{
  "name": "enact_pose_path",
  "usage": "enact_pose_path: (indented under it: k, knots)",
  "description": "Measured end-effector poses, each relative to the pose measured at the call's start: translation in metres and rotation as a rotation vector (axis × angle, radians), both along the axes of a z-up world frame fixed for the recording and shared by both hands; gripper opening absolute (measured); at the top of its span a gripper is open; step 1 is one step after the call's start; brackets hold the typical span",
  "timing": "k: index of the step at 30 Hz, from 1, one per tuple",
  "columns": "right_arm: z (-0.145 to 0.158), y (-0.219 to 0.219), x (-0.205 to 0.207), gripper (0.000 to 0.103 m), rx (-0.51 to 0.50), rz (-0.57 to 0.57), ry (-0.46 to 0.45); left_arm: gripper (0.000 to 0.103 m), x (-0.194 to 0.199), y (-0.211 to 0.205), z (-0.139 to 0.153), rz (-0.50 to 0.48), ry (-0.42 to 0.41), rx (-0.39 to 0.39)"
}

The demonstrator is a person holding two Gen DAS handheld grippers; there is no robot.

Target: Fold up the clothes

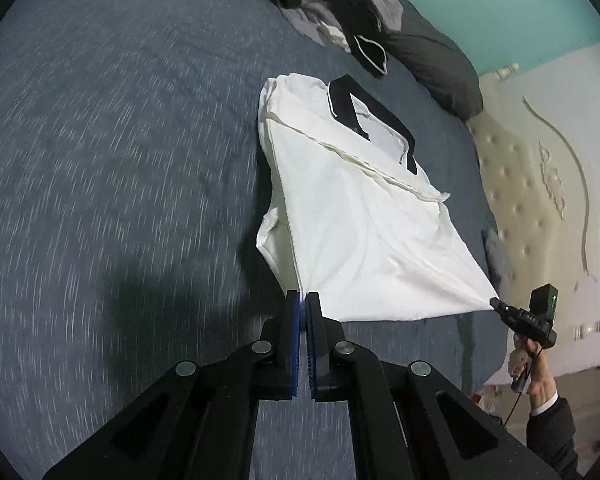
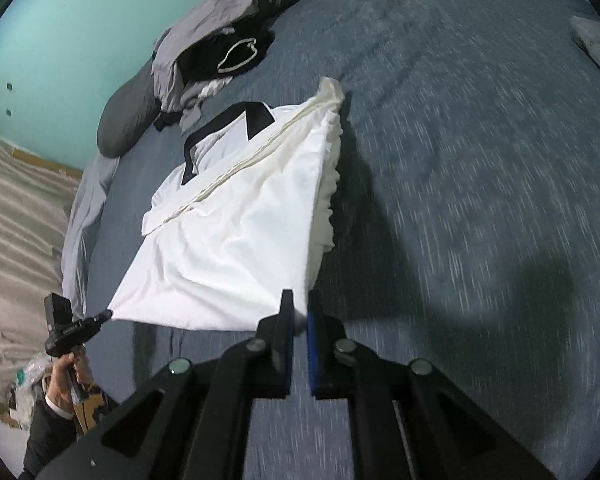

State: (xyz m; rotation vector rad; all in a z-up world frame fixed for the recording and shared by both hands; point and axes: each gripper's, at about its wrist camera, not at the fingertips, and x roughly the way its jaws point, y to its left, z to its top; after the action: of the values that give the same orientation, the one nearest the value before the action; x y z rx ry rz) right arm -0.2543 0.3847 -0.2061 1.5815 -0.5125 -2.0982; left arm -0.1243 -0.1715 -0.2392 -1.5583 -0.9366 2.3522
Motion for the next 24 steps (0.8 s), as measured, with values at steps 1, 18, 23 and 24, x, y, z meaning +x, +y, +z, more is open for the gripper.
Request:
enact_pose_path:
  k: [1,18,23,24]
  knots:
    - [0.000,0.001,0.009,0.005,0.004,0.005,-0.006,0.003,0.006,0.003,0.000,-0.005,-0.003,0.000]
    - [-0.019,0.032,0.119,0.005,0.017,0.016,-0.068,0.003,0.075,0.029,-0.022,-0.041,-0.066,-0.025]
    - [-0.038,0.029,0.113,0.008,0.042,0.011,-0.077,0.005,0.070,0.025,-0.032,-0.023,-0.100,-0.039]
    - [-0.042,0.029,0.110,0.008,0.049,0.007,-0.083,0.005,0.072,0.024,-0.034,-0.017,-0.107,-0.041]
